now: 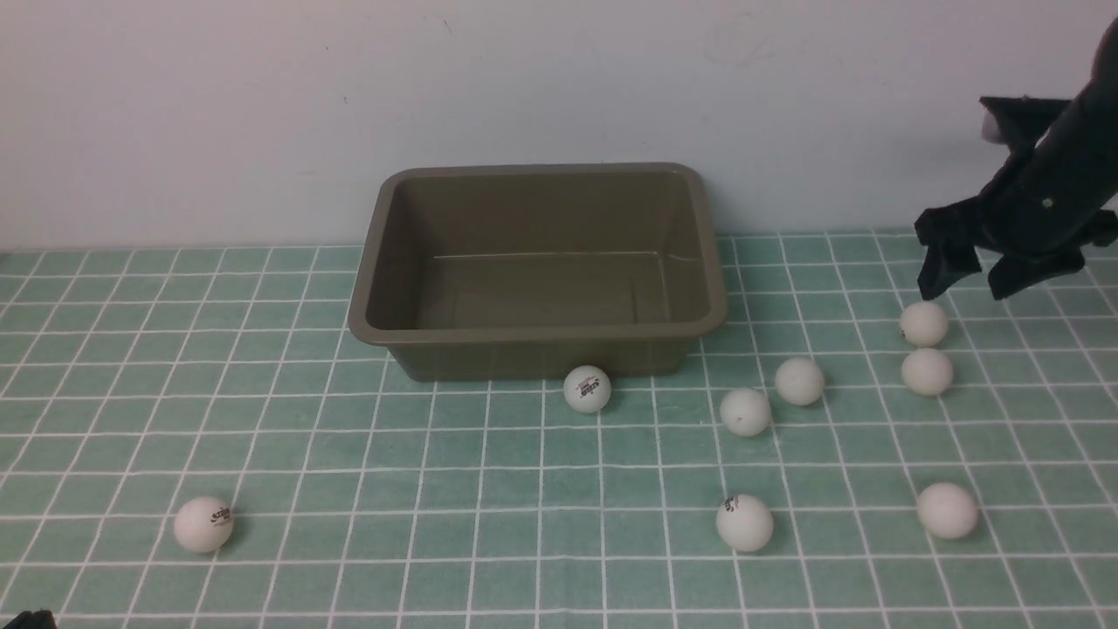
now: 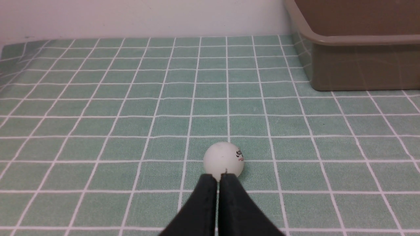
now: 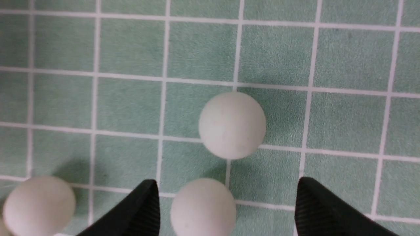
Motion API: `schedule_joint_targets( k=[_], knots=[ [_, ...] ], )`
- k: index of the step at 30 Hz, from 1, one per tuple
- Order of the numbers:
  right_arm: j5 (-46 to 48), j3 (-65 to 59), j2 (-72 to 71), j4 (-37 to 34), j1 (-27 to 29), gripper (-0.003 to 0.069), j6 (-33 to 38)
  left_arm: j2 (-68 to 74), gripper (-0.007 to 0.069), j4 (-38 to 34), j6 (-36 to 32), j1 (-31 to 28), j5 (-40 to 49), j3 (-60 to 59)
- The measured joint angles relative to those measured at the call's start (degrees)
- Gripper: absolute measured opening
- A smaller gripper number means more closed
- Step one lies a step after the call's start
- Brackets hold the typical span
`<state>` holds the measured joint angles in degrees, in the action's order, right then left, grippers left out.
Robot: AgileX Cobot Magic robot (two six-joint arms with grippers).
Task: Put the table tennis balls in the box on the green coffee tablecloth.
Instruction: 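Reach for and grasp a ping pong ball on the table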
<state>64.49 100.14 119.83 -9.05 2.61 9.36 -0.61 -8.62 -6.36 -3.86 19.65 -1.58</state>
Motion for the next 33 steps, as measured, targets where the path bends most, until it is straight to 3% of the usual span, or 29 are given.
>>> schedule_joint_targets(
  k=[15,28,33],
  knots=[
    [-3.01,3.51,6.65,0.13,0.0,0.0496,0.0,0.0,-0.0005,0.0,0.0,0.0,0.0,0.0],
    [2.62,12.01,13.8,-1.41,0.0,0.0496,-0.36,0.0,-0.0005,0.0,0.0,0.0,0.0,0.0],
    [3.02,12.57,14.59,-1.41,0.0,0.0437,-0.63,0.0,-0.0005,0.0,0.0,0.0,0.0,0.0]
  ],
)
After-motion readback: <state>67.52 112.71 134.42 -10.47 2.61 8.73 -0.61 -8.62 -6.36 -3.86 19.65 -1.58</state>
